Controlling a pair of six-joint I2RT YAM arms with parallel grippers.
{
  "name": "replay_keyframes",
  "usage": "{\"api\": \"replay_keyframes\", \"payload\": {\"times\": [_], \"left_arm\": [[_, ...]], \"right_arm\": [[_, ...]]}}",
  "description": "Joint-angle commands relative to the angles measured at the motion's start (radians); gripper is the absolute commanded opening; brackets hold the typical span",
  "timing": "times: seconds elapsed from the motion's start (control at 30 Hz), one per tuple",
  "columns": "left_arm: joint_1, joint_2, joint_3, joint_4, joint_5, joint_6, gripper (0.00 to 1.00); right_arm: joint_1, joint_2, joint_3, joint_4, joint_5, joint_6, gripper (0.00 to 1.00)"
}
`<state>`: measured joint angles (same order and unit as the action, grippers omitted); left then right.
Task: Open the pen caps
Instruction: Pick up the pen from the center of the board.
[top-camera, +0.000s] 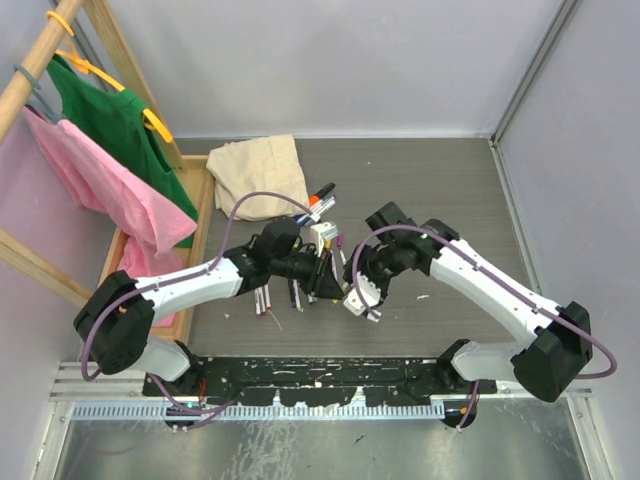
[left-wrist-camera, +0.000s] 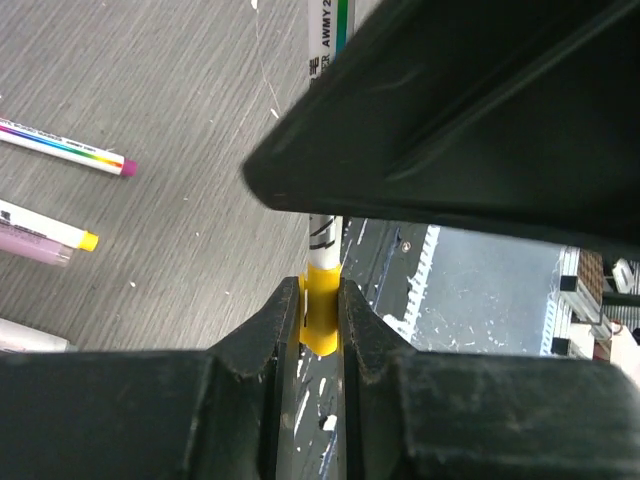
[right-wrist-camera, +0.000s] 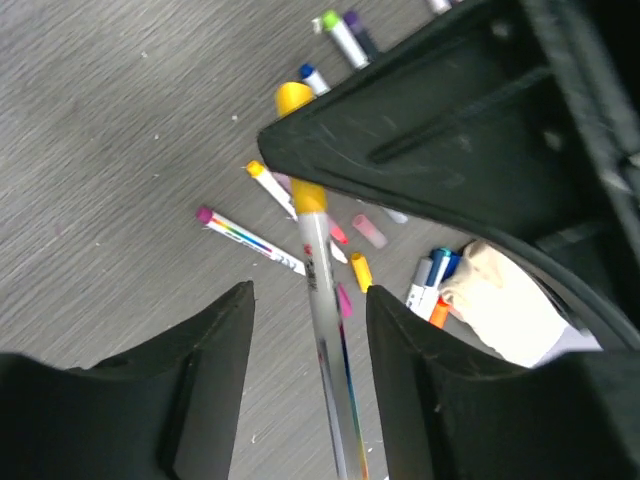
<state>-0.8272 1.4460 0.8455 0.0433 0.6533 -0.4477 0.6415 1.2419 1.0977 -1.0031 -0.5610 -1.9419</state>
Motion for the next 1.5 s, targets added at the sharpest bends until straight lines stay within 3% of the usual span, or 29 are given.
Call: {"api": "replay_keyframes", "payload": {"times": [0.0, 0.13, 0.33, 0.37, 0.53, 0.67, 0.8, 0.87, 1.0, 1.13, 1.33, 1.47], "left_arm": [[-0.006, -0.01, 0.028, 0.001, 0.037, 0.026, 0.0], [-0.006, -0.008, 0.021, 0.001, 0.039, 0.03, 0.0], [-0.006, -0.009, 0.017, -0.007, 0.029, 0.036, 0.0], [-0.006, -0.013, 0.016, -0.009, 0.024, 0.035, 0.05], [-0.004, -0.07, -0.024, 0.016, -0.036, 0.019, 0.5], [0.0, -0.148, -0.105, 0.114, -0.104, -0.024, 0.7], [0.007, -0.266, -0.228, 0.302, -0.203, -0.083, 0.83], [0.007, -0.323, -0.29, 0.401, -0.252, -0.099, 0.85], [0.008, -0.437, -0.392, 0.595, -0.347, -0.096, 0.98], [0.007, -0.496, -0.443, 0.751, -0.359, -0.066, 0.99], [0.008, -0.49, -0.535, 1.082, -0.376, -0.046, 0.98], [0.007, -0.46, -0.552, 1.21, -0.405, -0.072, 1.0]], "right_arm": [[0.1, 0.015, -0.047, 0.113, 0.266, 0.089, 0.5], [0.161, 0.013, -0.073, 0.161, 0.357, 0.142, 0.3], [0.213, 0.002, -0.069, 0.157, 0.391, 0.182, 0.08], [0.217, -0.001, -0.068, 0.156, 0.396, 0.187, 0.06], [0.218, -0.041, -0.103, 0.186, 0.411, 0.261, 0.03], [0.213, -0.12, -0.179, 0.258, 0.383, 0.389, 0.03], [0.121, -0.203, -0.24, 0.303, 0.219, 0.529, 0.01], [0.038, -0.233, -0.257, 0.312, 0.134, 0.597, 0.01], [-0.044, -0.251, -0.238, 0.361, -0.049, 0.885, 0.01], [-0.12, -0.177, -0.151, 0.336, -0.245, 1.126, 0.01], [-0.2, -0.019, -0.03, 0.257, -0.649, 1.29, 0.01], [-0.21, -0.002, -0.085, 0.481, -0.809, 1.565, 0.01]]}}
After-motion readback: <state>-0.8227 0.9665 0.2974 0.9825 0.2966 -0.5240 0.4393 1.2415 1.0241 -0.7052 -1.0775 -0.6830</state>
